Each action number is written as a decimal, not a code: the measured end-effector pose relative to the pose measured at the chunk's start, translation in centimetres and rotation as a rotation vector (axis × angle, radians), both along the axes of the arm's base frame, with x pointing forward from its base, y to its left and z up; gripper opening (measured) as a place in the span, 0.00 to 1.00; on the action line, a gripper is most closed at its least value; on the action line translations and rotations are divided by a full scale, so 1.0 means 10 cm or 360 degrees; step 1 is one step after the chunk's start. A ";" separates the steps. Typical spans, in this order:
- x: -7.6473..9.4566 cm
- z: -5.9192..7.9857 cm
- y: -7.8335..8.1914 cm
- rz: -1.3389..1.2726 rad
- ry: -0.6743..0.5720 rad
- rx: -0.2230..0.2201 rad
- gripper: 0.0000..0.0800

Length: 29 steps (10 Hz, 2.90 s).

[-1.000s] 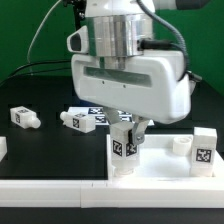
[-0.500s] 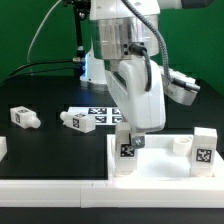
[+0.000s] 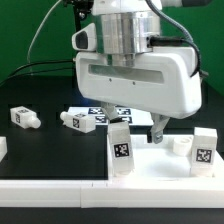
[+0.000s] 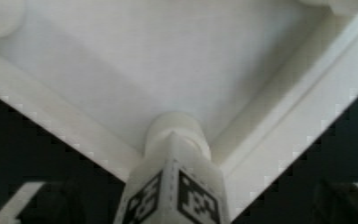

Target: Assemble square table

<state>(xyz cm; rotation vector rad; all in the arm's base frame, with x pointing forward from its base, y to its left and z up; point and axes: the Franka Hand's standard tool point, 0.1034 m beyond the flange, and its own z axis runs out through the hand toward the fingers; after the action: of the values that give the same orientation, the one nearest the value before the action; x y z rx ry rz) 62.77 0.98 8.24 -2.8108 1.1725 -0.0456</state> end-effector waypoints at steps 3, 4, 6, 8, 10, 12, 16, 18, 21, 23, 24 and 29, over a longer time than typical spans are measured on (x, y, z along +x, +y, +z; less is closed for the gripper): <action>0.03 -0.01 -0.08 0.0587 -0.0043 -0.0053 0.81; 0.09 0.01 -0.10 0.0871 -0.0068 -0.0095 0.81; 0.10 0.00 -0.08 0.0905 -0.0083 -0.0093 0.70; 0.10 -0.01 -0.08 0.0780 -0.0075 -0.0084 0.54; 0.09 -0.01 -0.11 0.0492 -0.0053 -0.0070 0.36; 0.08 -0.02 -0.10 0.0110 -0.0039 -0.0072 0.36; 0.06 -0.04 -0.08 -0.1083 0.0051 0.0146 0.36; 0.06 -0.04 -0.08 -0.1079 0.0050 0.0142 0.36; 0.04 -0.04 0.00 -0.0537 0.0027 0.0003 0.50; 0.02 -0.04 0.02 0.0078 0.0014 -0.0020 0.78; 0.02 -0.04 0.02 0.0212 0.0005 -0.0027 0.78; 0.09 0.01 -0.01 0.1025 -0.0042 -0.0144 0.81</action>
Offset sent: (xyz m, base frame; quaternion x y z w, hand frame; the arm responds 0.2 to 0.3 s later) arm 0.0267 0.0011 0.0065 0.0027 0.0106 -0.3885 0.9214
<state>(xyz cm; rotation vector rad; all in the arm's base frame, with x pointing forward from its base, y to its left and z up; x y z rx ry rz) 63.70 0.90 8.37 -3.1045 0.2221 -0.0871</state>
